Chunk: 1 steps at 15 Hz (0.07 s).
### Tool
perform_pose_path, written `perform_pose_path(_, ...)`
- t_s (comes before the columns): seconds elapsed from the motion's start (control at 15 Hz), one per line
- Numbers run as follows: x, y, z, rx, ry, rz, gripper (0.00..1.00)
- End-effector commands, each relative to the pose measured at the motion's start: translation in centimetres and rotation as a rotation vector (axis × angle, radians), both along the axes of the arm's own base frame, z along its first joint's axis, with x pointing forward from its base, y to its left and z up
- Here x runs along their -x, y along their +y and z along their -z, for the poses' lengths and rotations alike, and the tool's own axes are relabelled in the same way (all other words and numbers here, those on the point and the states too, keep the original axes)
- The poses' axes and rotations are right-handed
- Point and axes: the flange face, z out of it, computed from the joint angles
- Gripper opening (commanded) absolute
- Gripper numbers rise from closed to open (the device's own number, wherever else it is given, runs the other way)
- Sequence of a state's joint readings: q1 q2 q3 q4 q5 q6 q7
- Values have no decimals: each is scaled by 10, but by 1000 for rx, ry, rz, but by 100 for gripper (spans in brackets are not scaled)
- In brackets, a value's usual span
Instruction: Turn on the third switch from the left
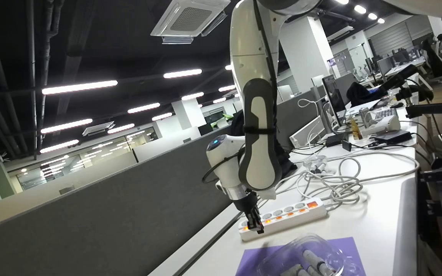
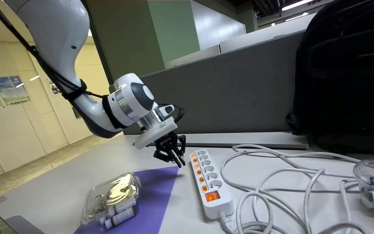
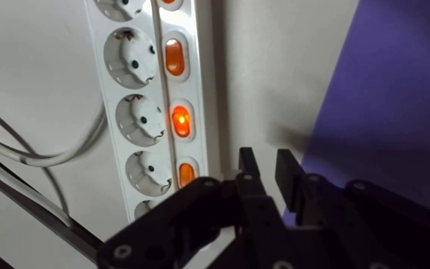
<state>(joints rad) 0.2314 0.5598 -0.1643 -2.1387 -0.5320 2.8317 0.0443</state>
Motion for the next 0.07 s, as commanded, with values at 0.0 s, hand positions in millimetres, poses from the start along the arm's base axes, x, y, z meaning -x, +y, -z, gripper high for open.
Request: perform_pose_path(0.0, 33, -5, -25, -21, -1, 82, 54)
